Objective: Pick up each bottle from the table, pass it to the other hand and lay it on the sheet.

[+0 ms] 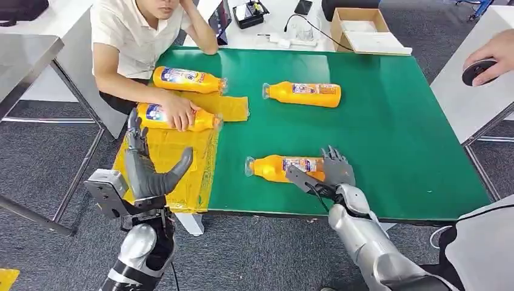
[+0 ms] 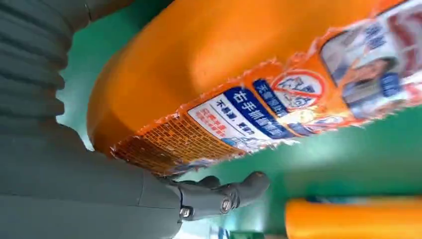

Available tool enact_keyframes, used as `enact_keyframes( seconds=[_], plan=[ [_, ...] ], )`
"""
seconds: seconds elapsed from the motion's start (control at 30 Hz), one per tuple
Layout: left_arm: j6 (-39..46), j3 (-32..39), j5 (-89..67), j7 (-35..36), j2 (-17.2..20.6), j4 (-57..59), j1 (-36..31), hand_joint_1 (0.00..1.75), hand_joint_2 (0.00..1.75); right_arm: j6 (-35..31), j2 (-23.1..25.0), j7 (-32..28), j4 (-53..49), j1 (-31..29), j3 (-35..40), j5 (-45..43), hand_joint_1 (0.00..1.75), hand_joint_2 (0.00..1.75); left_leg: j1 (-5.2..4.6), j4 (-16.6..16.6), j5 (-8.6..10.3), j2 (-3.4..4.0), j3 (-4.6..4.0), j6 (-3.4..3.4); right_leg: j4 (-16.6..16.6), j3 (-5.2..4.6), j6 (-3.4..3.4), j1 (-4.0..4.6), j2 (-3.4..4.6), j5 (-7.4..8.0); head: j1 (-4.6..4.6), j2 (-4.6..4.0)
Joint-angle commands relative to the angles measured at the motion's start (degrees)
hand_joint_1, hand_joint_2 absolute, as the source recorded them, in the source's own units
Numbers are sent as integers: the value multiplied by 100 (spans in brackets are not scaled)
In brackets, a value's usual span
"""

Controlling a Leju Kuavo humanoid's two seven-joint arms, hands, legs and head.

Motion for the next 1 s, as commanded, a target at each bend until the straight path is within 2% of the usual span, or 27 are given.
enact_keyframes(
  seconds=[0.03, 0.3, 0.33, 0.37, 0.63, 0.7, 0.77, 0.87, 0.97, 1.0],
  plan=[
    [-142, -241, 101, 115, 63, 492, -331, 0, 175, 384, -204, 136, 730, -222, 382, 15, 0, 175, 8, -7, 2, -16, 25, -8, -12, 32, -13, 9, -18, -2, 0, 0],
    [-191, -265, 130, 135, 52, 571, -358, 0, 175, 593, -201, 210, 738, -234, 371, -73, 2, 175, 5, -7, 0, -13, 39, -8, -9, 42, -12, 6, -9, -2, 0, 0],
    [-201, -273, 143, 143, 45, 608, -370, 0, 175, 658, -204, 198, 757, -227, 383, -81, 31, 175, 7, -6, -1, -14, 40, -10, -9, 44, -15, 8, -10, -2, 0, 0],
    [-219, -282, 165, 149, 40, 650, -385, 0, 175, 734, -211, 151, 758, -192, 337, -179, 171, 175, 7, -8, 0, -15, 42, -9, -11, 46, -13, 9, -11, -2, 0, 0],
    [-223, -286, 184, 137, 49, 686, -395, 0, 175, 732, -202, -98, 736, -57, 244, -382, 175, 175, 8, -8, 1, -19, 54, -7, -14, 60, -11, 10, -13, -2, 2, 0],
    [-223, -294, 214, 123, 58, 678, -381, 0, 175, 770, -178, -537, 678, 33, 12, -755, 175, 175, 5, -7, 0, -12, 56, -4, -11, 58, -7, 6, -7, -1, 0, 0],
    [-246, -349, 268, 86, 87, 664, -354, 0, 175, 763, -142, -1241, 584, 192, -242, -1272, 175, 175, 7, -7, 0, -16, 60, -5, -14, 62, -7, 8, -10, -1, 0, 0],
    [-433, -521, 276, 241, 219, 741, -313, 0, 175, 852, 2, -1847, 461, 400, -799, -2152, 175, 175, 13, -18, 1, -15, 71, -11, -26, 75, -16, 15, -12, 0, 2, 0],
    [-1009, -954, -337, 543, 565, 1228, -322, 0, 175, 826, 84, -2452, 48, 599, -754, -2561, 175, 175, 8, -21, -2, 2, 77, -13, -23, 73, -15, 10, 4, 1, 0, 0],
    [-1021, -923, -512, 480, 526, 1368, -206, 0, 175, 831, 109, -2589, -131, 682, -722, -2723, 175, 175, 6, -18, -3, 4, 77, -10, -20, 71, -11, 7, 6, 0, 2, 0]
  ],
)
